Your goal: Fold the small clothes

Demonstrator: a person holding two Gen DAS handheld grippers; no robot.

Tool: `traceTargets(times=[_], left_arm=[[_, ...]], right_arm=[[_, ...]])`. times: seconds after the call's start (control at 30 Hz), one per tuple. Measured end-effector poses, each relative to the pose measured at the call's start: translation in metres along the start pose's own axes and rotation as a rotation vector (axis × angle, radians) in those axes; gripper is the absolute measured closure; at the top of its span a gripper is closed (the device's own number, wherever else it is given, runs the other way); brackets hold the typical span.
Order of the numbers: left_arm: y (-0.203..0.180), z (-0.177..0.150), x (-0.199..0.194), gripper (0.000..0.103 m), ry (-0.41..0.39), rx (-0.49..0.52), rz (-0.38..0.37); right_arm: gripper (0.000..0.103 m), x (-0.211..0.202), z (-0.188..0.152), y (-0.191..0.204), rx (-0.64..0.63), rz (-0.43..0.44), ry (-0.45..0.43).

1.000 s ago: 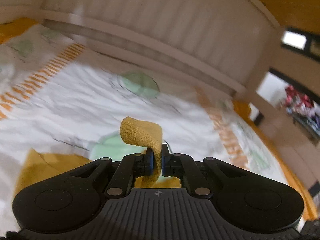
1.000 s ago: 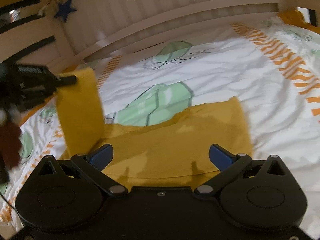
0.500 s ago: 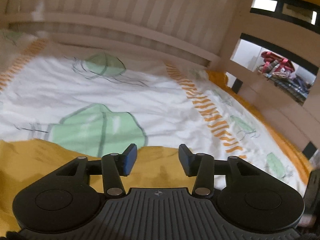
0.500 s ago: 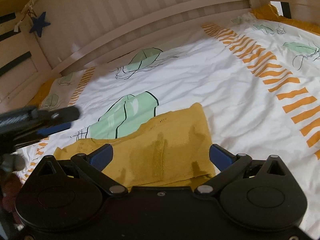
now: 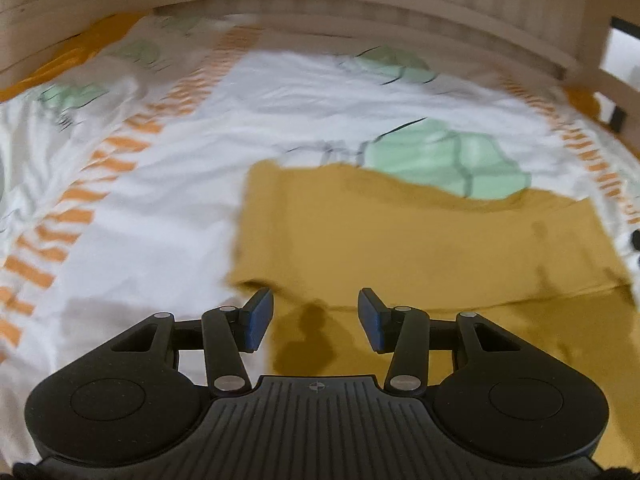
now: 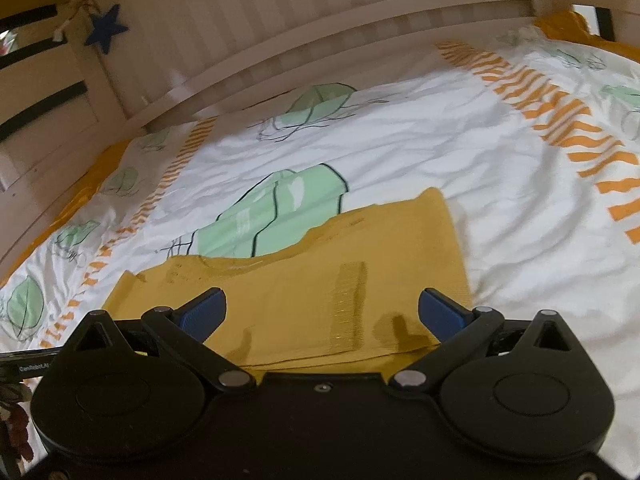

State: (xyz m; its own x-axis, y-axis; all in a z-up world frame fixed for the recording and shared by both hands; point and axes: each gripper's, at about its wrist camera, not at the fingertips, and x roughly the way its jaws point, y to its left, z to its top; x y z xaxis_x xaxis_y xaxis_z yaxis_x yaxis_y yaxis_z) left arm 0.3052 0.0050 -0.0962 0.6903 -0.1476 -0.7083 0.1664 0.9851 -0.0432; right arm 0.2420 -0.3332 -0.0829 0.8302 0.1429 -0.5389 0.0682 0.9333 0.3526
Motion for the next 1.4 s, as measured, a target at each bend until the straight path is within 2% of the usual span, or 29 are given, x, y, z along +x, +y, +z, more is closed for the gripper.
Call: traceTargets(times=[0.2, 0.43, 0.67, 0.83, 0.9, 0.97, 1.0, 1.1, 1.13, 1.27, 1.4], left_arm=[[0.022, -0.012, 0.021, 0.058, 0.041, -0.06, 0.003], [0.034, -0.011, 0.036, 0.057, 0.047, -0.12, -0.011], [0.032, -0.01, 0.04, 0.046, 0.055, -0.121, -0.017], [0.034, -0.009, 0.043, 0.041, 0.061, -0.143, -0.034], [0.033, -0.008, 0.043, 0.04, 0.062, -0.144, -0.033], [0.033, -0.008, 0.043, 0.04, 0.062, -0.143, -0.033], [0.033, -0.008, 0.043, 0.04, 0.062, -0.144, -0.033], [0.032, -0.008, 0.043, 0.038, 0.061, -0.144, -0.033], [0.032, -0.008, 0.043, 0.038, 0.06, -0.143, -0.033], [0.029, -0.008, 0.043, 0.036, 0.057, -0.134, -0.027], [0.029, -0.009, 0.043, 0.036, 0.057, -0.136, -0.028]], right_arm=[[0.001, 0.01, -0.009, 0.01, -0.065, 0.025, 0.01], [0.001, 0.025, -0.016, 0.015, -0.097, 0.038, 0.036], [0.001, 0.043, -0.018, 0.0, 0.014, 0.051, 0.094], [0.002, 0.05, -0.007, -0.009, 0.094, 0.078, 0.113], [0.01, 0.054, -0.003, -0.012, 0.113, 0.082, 0.115], [0.029, 0.057, -0.003, -0.013, 0.113, 0.08, 0.118], [0.034, 0.058, -0.003, -0.014, 0.11, 0.077, 0.12], [0.057, 0.058, -0.005, -0.016, 0.094, 0.059, 0.131], [0.069, 0.059, -0.005, -0.017, 0.093, 0.06, 0.134], [0.082, 0.055, 0.0, -0.013, 0.078, 0.083, 0.123], [0.083, 0.039, 0.014, 0.002, -0.008, 0.081, 0.046]])
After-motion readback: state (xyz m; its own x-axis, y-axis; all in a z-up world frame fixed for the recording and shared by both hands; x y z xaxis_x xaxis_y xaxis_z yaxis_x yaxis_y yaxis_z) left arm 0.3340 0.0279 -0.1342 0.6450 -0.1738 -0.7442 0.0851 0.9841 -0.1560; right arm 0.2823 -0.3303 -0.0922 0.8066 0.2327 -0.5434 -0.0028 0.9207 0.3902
